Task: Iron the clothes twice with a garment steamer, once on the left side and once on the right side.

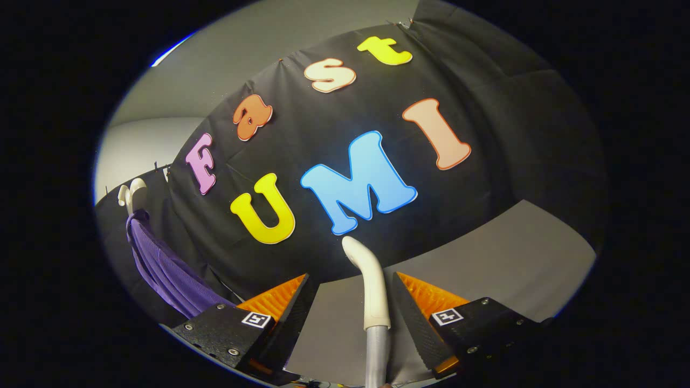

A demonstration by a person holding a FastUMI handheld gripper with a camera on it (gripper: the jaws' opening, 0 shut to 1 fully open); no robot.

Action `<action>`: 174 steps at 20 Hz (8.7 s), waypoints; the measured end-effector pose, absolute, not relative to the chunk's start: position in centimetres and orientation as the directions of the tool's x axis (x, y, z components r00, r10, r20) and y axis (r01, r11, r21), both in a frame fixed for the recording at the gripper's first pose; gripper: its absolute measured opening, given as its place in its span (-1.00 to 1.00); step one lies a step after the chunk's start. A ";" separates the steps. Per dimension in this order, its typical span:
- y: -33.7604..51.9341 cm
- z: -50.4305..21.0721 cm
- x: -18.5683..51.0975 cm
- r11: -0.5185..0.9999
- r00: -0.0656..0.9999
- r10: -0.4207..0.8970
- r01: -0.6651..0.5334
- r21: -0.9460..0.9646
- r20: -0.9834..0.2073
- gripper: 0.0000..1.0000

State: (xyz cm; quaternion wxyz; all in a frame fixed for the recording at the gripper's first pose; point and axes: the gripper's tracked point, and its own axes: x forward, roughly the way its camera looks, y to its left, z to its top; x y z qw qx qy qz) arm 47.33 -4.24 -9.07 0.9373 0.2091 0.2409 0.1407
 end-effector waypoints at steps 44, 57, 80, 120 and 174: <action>2.1 -16.7 49.4 0.739 0.580 0.559 -0.026 0.673 -0.592 -0.31; 3.7 -8.6 36.5 0.760 0.694 0.510 -0.087 0.644 -0.508 -0.30; 19.8 1.1 16.5 0.811 0.779 0.512 -0.301 0.501 -0.361 -0.30; 29.3 -7.1 21.3 0.983 0.939 0.163 -0.181 -0.030 -0.302 -0.27; 17.3 -30.9 7.2 0.906 0.460 0.335 -0.398 0.146 -0.822 -0.27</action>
